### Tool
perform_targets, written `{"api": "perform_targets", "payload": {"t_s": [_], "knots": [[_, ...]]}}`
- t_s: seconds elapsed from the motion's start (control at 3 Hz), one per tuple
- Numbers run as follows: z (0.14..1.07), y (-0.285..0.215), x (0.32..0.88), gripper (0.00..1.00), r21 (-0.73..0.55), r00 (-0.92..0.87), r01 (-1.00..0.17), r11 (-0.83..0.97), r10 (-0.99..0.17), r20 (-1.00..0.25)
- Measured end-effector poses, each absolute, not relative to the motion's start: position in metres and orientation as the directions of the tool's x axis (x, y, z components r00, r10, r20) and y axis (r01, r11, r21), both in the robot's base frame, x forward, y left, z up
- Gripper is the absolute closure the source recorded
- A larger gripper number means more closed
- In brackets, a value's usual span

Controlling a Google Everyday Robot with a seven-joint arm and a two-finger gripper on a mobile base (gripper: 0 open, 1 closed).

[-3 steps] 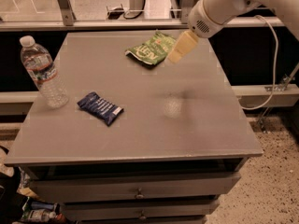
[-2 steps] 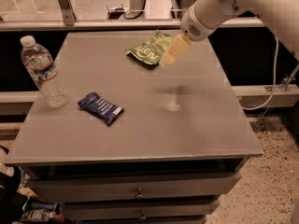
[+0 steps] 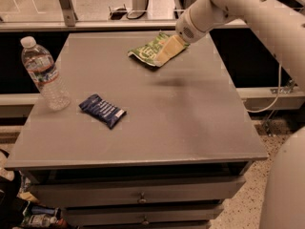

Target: Pick green jalapeno chip bag

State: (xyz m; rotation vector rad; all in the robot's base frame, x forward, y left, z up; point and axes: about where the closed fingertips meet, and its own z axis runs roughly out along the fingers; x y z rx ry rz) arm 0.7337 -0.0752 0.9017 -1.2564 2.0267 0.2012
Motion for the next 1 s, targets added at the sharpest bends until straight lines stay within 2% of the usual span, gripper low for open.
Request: {"api": "perform_targets", "payload": {"t_s": [1.0], "knots": [[0.849,-0.051,0.782,0.00,-0.179,-0.298,-0.806,0.564,-0.648,-0.701]]}}
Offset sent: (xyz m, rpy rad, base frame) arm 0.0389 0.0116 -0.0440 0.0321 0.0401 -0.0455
